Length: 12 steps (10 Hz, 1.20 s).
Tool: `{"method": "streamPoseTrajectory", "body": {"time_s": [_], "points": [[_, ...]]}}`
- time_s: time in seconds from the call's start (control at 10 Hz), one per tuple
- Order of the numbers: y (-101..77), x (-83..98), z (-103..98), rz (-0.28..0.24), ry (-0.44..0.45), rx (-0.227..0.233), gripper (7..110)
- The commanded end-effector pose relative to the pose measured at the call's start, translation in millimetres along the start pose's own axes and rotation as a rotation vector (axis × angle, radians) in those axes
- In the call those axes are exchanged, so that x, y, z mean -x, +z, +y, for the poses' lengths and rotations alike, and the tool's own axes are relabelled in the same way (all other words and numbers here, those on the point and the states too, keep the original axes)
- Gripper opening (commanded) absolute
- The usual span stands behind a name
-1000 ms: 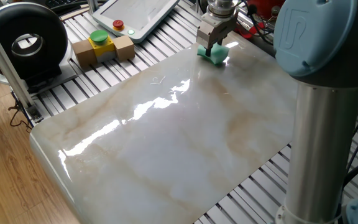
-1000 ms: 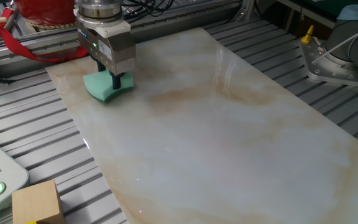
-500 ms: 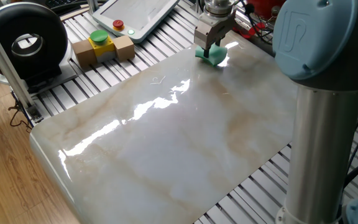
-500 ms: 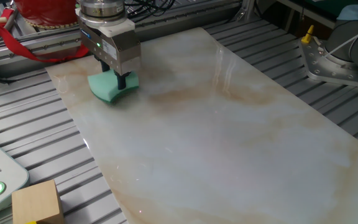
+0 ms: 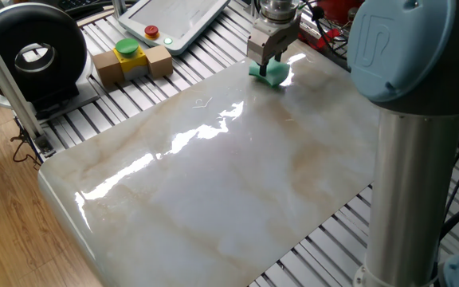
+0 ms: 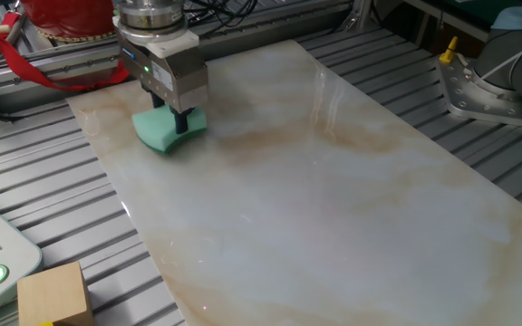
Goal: Clean the tabletop with a sponge
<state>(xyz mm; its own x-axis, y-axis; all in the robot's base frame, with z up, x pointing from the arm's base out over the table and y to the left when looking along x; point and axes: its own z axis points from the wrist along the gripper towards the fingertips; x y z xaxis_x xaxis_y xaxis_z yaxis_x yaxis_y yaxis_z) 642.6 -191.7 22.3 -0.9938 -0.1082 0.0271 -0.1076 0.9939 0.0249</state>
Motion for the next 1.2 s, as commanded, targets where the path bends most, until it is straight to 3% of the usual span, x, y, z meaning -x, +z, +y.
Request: {"method": "streamPoseTrajectory", "body": {"time_s": [0.0, 0.1, 0.3, 0.6, 1.1], "points": [[3.5, 11.9, -3.7, -0.03, -0.014, -0.015, 7], [2.7, 17.1, -5.4, -0.048, -0.033, -0.029, 7], [1.3, 26.0, 1.7, -0.064, -0.025, -0.01, 7], [2.7, 32.6, -1.4, -0.069, -0.034, -0.021, 7], [-5.3, 47.4, 10.5, -0.065, -0.031, -0.018, 7]]}}
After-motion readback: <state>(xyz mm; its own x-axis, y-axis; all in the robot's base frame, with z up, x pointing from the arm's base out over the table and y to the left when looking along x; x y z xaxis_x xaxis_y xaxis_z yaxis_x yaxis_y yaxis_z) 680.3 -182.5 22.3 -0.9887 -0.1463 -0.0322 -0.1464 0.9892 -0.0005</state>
